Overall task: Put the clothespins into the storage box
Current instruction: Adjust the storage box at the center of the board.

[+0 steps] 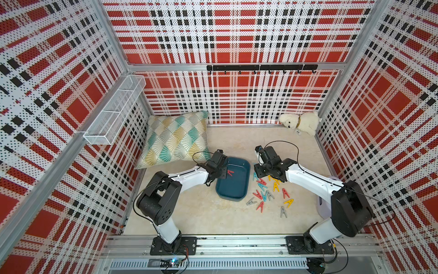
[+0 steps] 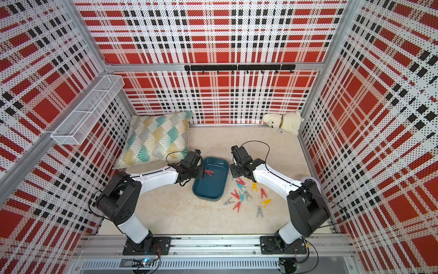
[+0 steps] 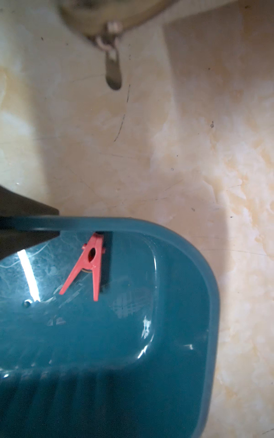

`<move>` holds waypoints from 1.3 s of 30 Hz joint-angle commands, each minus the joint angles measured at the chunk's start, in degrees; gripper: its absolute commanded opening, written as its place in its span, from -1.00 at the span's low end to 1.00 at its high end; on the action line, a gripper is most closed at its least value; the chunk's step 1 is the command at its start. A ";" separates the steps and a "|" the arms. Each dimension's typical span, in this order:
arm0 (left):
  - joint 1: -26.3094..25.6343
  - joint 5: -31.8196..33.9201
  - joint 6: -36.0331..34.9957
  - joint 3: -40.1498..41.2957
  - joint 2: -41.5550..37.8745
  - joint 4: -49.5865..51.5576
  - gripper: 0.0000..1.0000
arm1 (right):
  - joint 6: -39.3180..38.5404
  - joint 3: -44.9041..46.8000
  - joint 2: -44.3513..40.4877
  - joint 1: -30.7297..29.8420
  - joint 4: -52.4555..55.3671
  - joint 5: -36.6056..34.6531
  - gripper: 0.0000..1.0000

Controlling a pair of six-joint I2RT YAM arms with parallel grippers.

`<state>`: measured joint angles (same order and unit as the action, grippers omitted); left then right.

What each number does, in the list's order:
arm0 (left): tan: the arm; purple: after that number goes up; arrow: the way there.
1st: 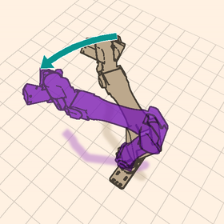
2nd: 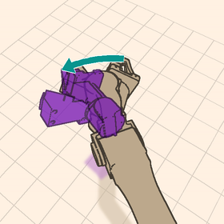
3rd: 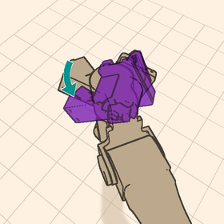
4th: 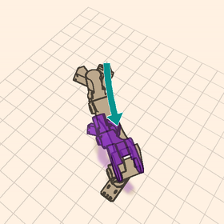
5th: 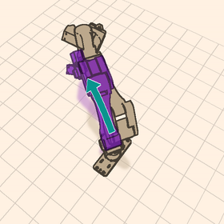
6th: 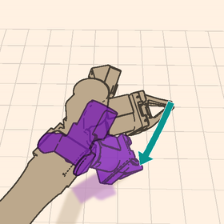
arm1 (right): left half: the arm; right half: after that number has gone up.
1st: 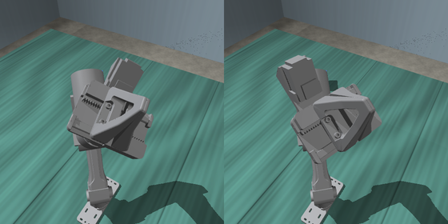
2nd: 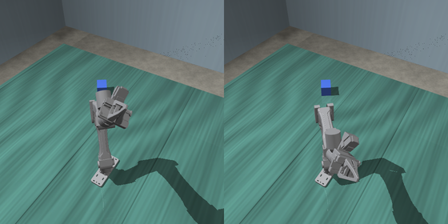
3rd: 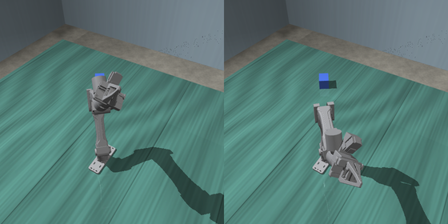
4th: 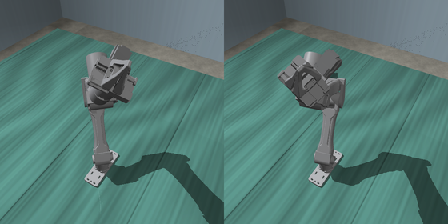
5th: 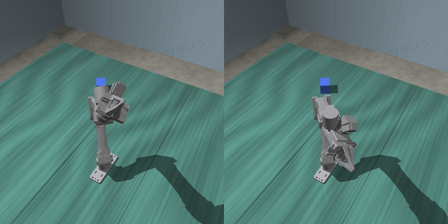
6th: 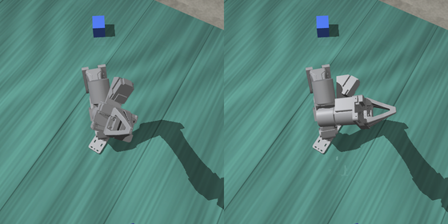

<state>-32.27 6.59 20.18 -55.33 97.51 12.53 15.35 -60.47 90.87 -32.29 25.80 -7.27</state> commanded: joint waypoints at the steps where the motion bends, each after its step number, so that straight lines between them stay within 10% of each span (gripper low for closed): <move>1: 1.21 1.53 2.65 1.08 0.24 -2.73 -0.93 | 2.62 -2.79 4.60 2.74 -1.00 -1.65 -0.09; 17: 1.71 3.83 6.44 3.52 -5.53 -5.80 -0.42 | 34.03 -5.81 12.28 3.03 -3.36 4.11 -0.36; 39: 4.32 7.84 6.65 8.86 -17.95 -7.61 -0.43 | 42.39 -12.75 20.34 3.32 -1.18 4.59 -0.34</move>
<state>-28.32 13.82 26.94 -47.22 81.01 5.98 56.82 -71.81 109.91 -28.93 23.81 -1.93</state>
